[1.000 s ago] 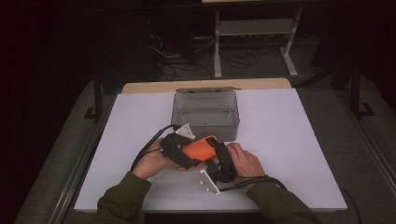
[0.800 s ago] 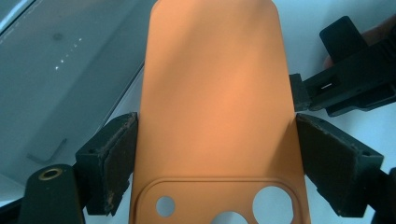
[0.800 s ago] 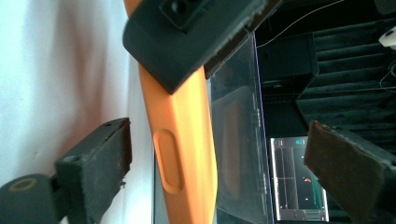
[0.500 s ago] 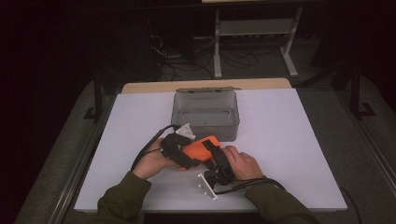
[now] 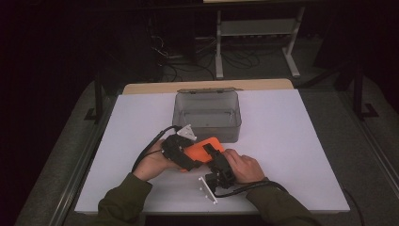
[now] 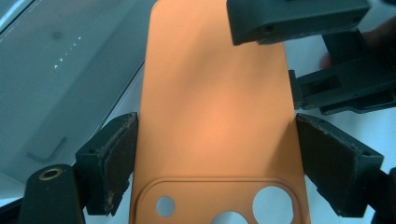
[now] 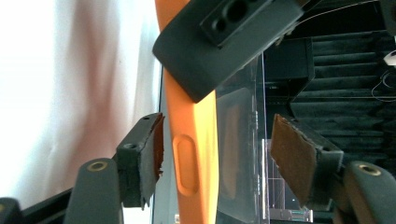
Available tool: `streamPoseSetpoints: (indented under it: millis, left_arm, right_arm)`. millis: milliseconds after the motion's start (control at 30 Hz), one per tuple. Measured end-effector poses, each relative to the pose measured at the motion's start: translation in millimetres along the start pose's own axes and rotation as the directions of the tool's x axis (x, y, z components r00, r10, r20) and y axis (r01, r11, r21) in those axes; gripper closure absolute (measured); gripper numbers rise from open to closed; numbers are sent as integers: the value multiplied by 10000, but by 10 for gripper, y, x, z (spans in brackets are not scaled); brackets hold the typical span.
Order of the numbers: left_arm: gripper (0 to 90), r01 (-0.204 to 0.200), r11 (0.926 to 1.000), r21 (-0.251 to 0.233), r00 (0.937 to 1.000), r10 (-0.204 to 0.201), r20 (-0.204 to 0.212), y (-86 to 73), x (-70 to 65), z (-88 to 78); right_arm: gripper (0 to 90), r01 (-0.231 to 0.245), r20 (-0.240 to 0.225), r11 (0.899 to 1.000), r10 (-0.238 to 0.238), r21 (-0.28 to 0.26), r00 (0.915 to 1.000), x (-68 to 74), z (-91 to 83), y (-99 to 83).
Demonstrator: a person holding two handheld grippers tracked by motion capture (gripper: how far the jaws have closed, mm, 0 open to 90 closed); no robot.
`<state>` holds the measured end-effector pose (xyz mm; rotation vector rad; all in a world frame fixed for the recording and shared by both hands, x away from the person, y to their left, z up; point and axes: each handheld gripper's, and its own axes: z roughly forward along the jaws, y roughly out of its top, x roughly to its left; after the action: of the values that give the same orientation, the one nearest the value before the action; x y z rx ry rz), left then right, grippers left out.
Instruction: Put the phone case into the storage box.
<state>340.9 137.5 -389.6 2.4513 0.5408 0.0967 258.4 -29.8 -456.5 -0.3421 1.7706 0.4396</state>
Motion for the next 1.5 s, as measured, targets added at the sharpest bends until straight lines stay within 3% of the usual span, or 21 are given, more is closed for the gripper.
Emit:
streamPoseSetpoints:
  millis: [700,1233,1500]
  left_arm:
    - [161,30,10000,13,10000,-30,6,-3,5,-4]
    - [161,55,10000,51,10000,-55,5,-1,8,-5]
    - [161,113,9999,53,9999,-114,90,0,14,-12]
  right_arm:
    - [574,348,-133,9991,-345,221,9993,17,-9,9]
    - [688,439,-469,9985,-423,320,9980,32,-13,27]
    - [733,545,-400,9980,-532,312,9978,40,-17,35]
